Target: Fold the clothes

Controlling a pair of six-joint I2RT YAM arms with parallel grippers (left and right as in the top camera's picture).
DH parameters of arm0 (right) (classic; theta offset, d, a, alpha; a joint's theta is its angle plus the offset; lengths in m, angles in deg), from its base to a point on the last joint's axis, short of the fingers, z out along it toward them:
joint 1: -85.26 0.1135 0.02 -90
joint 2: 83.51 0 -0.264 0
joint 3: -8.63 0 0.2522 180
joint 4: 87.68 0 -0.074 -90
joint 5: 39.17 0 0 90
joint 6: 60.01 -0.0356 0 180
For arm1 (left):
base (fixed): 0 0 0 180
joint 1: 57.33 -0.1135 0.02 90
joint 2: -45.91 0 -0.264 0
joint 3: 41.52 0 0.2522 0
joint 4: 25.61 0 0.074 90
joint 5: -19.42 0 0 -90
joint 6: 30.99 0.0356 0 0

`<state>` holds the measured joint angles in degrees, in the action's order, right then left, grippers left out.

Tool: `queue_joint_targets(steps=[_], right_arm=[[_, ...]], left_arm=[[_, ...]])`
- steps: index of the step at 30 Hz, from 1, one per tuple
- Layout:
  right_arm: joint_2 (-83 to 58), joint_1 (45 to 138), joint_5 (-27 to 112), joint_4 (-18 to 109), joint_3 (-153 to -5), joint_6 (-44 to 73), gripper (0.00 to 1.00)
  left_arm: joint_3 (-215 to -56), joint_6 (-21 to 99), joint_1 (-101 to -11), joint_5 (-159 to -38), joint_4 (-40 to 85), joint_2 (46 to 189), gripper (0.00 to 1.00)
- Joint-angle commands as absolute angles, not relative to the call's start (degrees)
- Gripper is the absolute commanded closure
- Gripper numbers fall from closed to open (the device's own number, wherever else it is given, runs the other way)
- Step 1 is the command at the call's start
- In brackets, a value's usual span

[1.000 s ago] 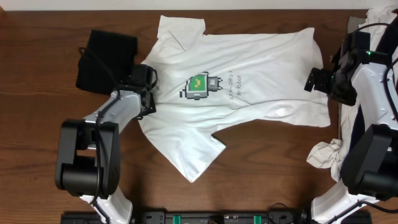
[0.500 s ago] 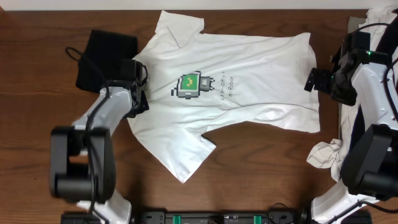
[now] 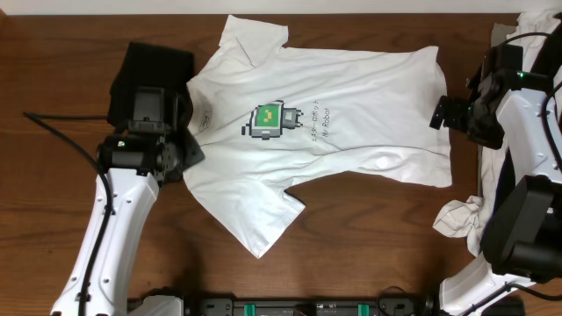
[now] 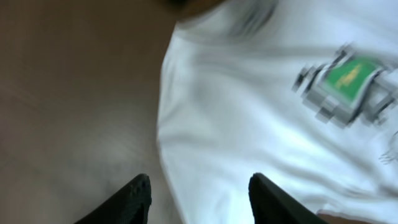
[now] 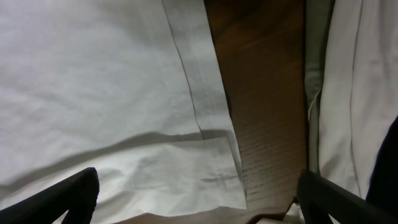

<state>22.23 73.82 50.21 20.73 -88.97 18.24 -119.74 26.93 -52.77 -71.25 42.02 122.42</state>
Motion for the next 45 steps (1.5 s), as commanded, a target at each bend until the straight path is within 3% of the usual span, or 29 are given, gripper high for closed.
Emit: queue_joint_targets(steps=[1, 7, 17, 30, 45], right_arm=[[22.6, 73.6, 49.9, 20.7, -88.8, 17.4, 0.01], [22.6, 73.6, 49.9, 20.7, -88.8, 17.3, 0.01], [22.6, 73.6, 49.3, 20.7, -88.8, 17.3, 0.01], [22.6, 73.6, 48.9, 20.8, -88.8, 17.3, 0.01], [22.6, 73.6, 48.9, 21.0, -88.8, 17.3, 0.01]], left_arm=[[-118.6, 23.5, -52.8, -75.3, 45.9, 123.0, 0.47], [-115.2, 26.6, -52.7, -83.9, 51.9, 123.0, 0.47], [-109.6, 26.9, -47.7, -86.6, 53.4, 123.0, 0.46], [-96.6, 14.7, -34.8, -86.6, 37.1, 123.0, 0.47], [-96.6, 5.7, -24.6, -82.9, 33.7, 123.1, 0.47]])
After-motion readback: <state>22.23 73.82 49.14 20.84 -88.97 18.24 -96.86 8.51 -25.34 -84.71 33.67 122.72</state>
